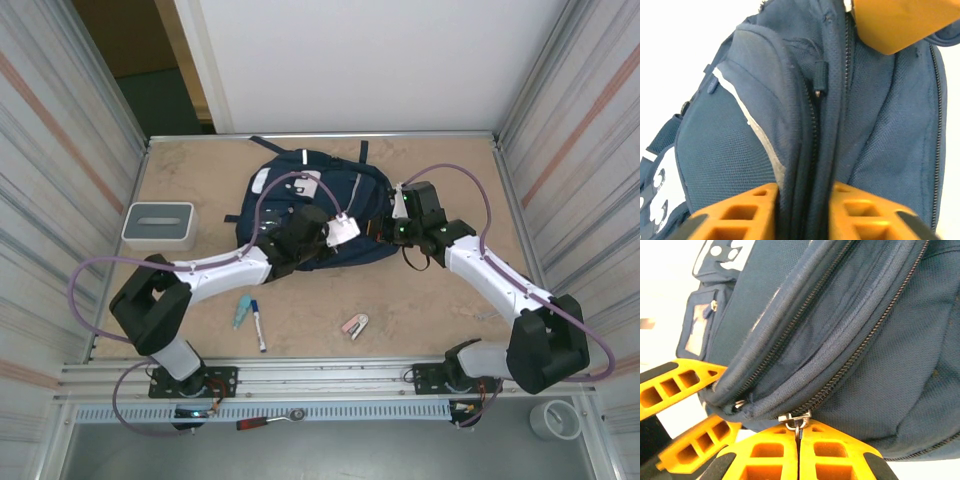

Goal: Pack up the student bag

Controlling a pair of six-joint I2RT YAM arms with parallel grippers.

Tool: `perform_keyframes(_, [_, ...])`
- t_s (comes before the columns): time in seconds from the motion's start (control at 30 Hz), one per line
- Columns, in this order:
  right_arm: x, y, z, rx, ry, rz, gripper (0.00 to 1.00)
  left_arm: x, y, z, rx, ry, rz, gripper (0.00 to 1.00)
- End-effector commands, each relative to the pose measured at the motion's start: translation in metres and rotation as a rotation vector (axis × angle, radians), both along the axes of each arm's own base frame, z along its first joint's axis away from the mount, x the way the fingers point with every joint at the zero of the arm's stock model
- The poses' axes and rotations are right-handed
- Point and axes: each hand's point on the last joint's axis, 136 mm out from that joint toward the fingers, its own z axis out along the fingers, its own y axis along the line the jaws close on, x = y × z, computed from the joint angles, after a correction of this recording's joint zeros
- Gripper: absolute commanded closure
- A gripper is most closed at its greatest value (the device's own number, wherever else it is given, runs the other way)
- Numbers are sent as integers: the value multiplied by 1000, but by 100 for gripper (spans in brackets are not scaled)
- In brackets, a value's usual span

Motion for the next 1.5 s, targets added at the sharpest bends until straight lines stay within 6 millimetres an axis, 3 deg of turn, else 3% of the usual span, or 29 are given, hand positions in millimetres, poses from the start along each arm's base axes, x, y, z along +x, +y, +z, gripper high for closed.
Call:
perform_keyframes(0.0, [10, -35, 3, -115, -44, -88, 100, 5, 11, 30, -87, -53, 19, 82])
perform_keyframes(0.07, [16, -52, -5, -159, -33, -133, 100, 4, 23, 36, -122, -42, 22, 87])
perform_keyframes(0.17, [23, -58, -8, -187, -43, -147, 100, 4, 42, 37, -160, -30, 31, 88])
perform_keyframes(0.33, [31, -36, -3, -128, -59, -88, 100, 15, 72, 32, -170, -26, 106, 87])
perform_keyframes(0.43, [31, -17, 1, -92, -71, -40, 100, 17, 79, 31, -155, -40, 133, 72])
perform_keyframes(0.53, [28, -4, 7, -53, -77, -11, 100, 9, 73, 37, -165, -36, 106, 49])
perform_keyframes(0.6, [27, 1, 11, -29, -80, -3, 100, 1, 63, 44, -154, -54, 78, 40])
perform_keyframes(0.77, [23, 13, 24, 27, -90, 25, 100, -21, 30, 55, -114, -76, -23, 32])
perform_keyframes(1.0, [15, 25, 41, 71, -111, 58, 100, -23, -3, 49, -92, -49, -99, 32])
perform_keyframes(1.23, [9, 27, 39, 88, -109, 67, 100, -13, -14, 38, -66, -44, -100, 38])
perform_keyframes(1.47, [10, 29, 39, 86, -101, 80, 100, 3, -10, 33, -61, -59, -50, 62])
